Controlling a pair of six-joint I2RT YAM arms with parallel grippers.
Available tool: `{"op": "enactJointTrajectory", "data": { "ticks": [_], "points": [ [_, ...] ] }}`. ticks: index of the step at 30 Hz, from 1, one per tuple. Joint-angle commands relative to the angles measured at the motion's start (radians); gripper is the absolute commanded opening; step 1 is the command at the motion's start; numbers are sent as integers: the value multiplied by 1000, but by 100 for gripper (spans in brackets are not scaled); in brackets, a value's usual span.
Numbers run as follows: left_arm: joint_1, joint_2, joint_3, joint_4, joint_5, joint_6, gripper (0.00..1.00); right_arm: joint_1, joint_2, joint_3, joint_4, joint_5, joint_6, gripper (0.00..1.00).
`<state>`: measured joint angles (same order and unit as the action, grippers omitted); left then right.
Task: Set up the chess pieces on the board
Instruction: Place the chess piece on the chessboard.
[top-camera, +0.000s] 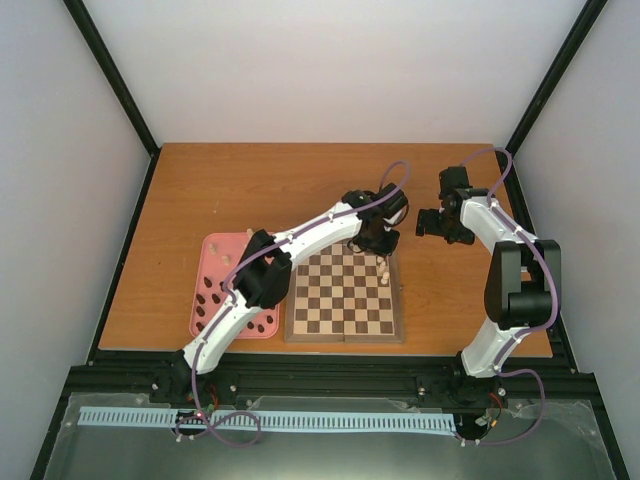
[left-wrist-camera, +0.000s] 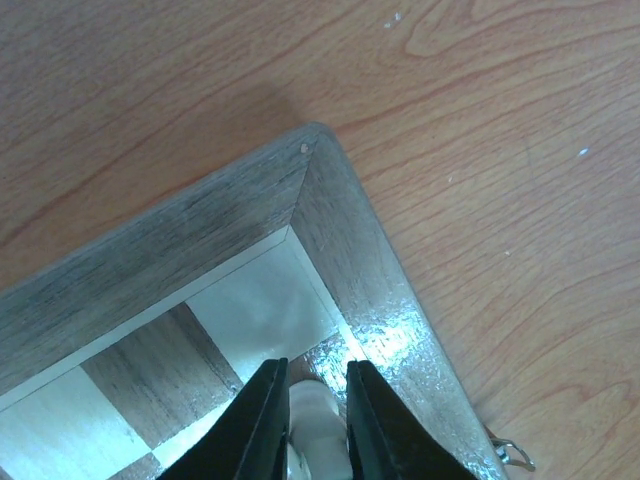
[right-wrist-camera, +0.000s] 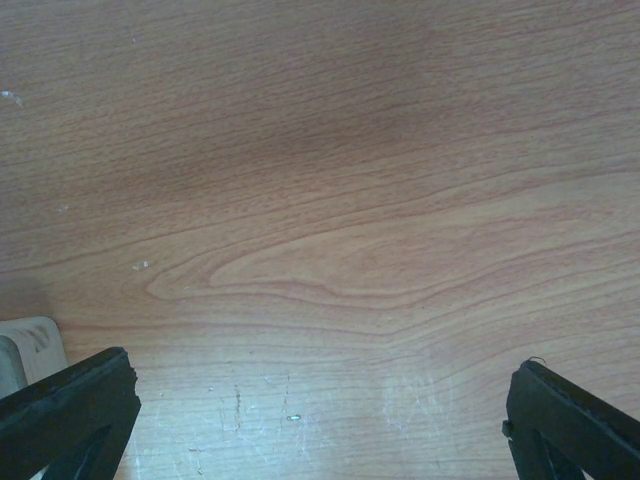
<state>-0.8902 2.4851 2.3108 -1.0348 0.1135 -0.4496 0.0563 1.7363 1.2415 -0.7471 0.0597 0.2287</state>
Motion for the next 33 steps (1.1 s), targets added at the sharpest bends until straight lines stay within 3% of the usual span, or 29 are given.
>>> {"op": "enactJointTrajectory", "data": {
  "ticks": [1, 12, 23, 33],
  "points": [
    [-16, 32, 28, -13, 7, 10, 20, -8, 3, -4, 6, 9, -6, 100],
    [-16, 23, 31, -10, 3, 15, 29, -9, -1, -1, 4, 7, -8, 100],
    [-15, -3, 53, 1, -6, 34, 50, -9, -6, 7, -1, 5, -9, 100],
    [39, -132, 91, -21, -153, 89, 64, -9, -4, 30, -7, -3, -5, 100]
  ]
}}
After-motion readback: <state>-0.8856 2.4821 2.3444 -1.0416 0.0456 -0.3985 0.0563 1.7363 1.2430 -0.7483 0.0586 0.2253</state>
